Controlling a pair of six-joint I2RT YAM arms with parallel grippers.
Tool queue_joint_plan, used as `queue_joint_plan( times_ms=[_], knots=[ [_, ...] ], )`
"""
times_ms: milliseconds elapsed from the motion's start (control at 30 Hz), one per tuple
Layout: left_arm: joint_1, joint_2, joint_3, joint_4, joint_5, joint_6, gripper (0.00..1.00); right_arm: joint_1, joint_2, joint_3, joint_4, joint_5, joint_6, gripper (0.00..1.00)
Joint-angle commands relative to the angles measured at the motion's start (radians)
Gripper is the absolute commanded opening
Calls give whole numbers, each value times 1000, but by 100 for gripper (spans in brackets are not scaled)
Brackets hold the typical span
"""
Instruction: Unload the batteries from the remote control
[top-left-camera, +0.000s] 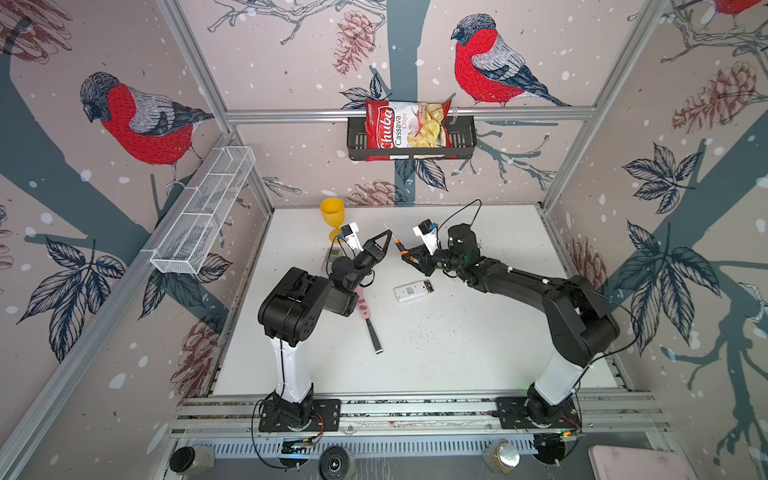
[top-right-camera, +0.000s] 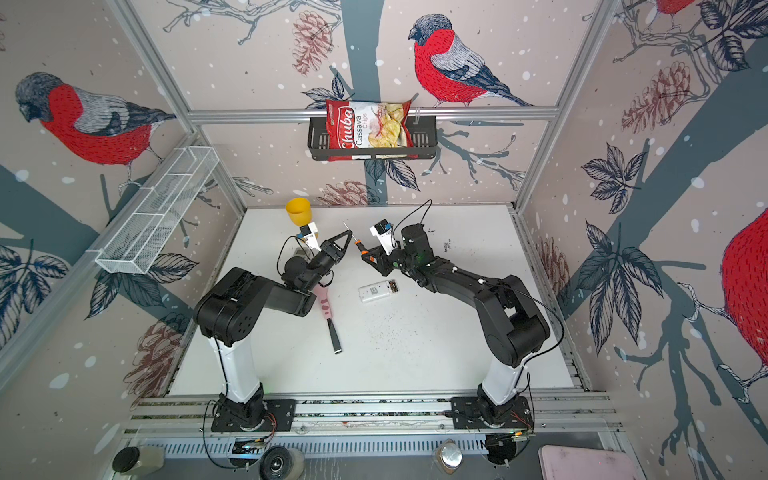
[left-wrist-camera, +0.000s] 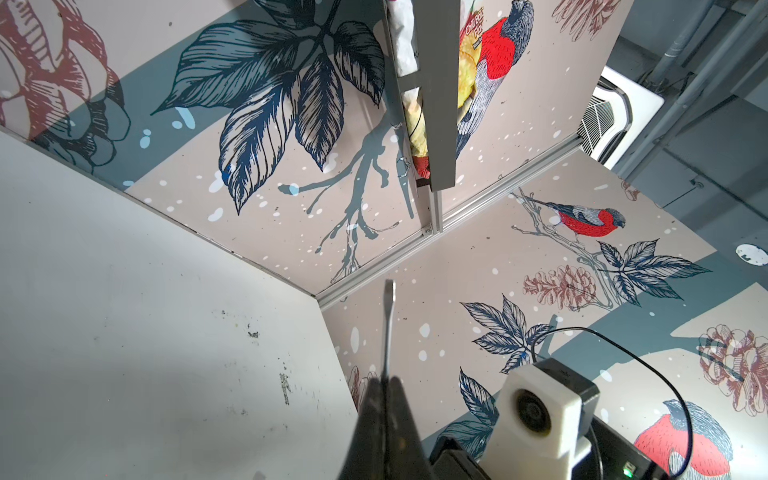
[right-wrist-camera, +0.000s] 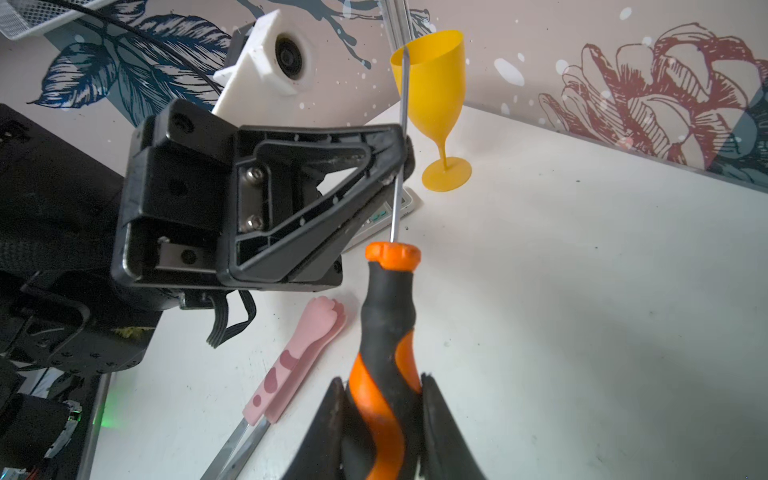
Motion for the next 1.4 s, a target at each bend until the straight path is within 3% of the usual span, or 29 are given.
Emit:
queue_joint_plan(
  times_ms=[0,67,167,367,433,533,633,800,1033,1233,1367],
  knots=[
    [2,7,13,61,0,-4,19,6,-11,2,-56,-7,-47,10],
    [2,9,13,59,-1,-4,25,9,-12,2,-64,-12,-59,10],
    [2,9,13,55,-4,0,25,14,-11,7,-90,-10,-81,10],
    [1,10,15,47,-3,1,2,16,-15,11,-105,25,-90,10],
    [2,12,15,46,-3,2,0,16,-15,12,-100,34,-84,11],
    [2,12,16,42,-4,1,0,13,-12,6,-76,47,-69,26],
    [3,12,10,42,-16,-5,0,10,-14,-23,-10,31,-35,48],
    [-5,-2,-17,88,-84,-55,0,-6,-28,-125,213,-49,85,63],
    [-81,-135,-80,13,-271,-40,0,-53,-46,-368,897,-144,490,77],
    [-176,-241,-72,-143,-411,-30,0,-58,-17,-404,1160,-181,685,79],
    [-237,-291,-62,-216,-486,-3,0,-59,-20,-425,1250,-180,736,79]
  ],
)
